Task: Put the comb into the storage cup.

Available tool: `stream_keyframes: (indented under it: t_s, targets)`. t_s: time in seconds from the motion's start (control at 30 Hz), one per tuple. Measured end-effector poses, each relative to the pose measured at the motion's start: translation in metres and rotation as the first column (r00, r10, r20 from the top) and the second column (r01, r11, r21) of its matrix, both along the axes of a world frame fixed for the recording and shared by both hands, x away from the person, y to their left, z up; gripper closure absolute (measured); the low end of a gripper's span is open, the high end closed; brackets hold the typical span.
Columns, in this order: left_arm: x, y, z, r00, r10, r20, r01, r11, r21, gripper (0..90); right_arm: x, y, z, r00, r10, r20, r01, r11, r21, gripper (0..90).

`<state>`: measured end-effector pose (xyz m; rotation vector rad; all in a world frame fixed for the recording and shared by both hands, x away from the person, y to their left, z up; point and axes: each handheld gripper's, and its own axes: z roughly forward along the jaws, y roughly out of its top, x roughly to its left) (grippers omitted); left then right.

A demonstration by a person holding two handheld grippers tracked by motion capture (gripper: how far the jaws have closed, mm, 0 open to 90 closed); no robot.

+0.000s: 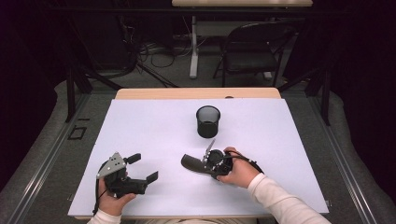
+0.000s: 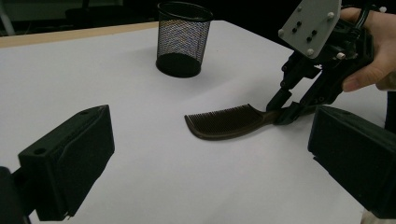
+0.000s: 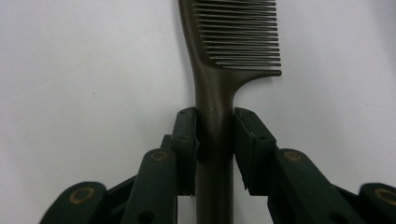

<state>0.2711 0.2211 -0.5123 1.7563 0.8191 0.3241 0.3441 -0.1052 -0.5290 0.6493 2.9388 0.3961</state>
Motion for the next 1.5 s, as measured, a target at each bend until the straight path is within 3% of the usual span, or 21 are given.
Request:
stream_keyframes:
  t_s: [0.93, 1.5]
  targets:
    - [0.0003, 0.0002, -0.0002, 1.0000, -0.002, -0.003, 0.002, 1.0000, 0.003, 0.6, -0.0004, 0.0000, 0.0007, 1.0000, 0.001, 0.000, -0.001, 1.0000, 0.000, 72.7]
    - [0.0006, 0.0006, -0.0010, 0.9998, 0.016, 0.010, -0.016, 0.9999, 0.006, 1.2, -0.0031, -0.0049, 0.0087, 0.9995, -0.009, 0.030, 0.008, 0.9989, 0.047, 72.7]
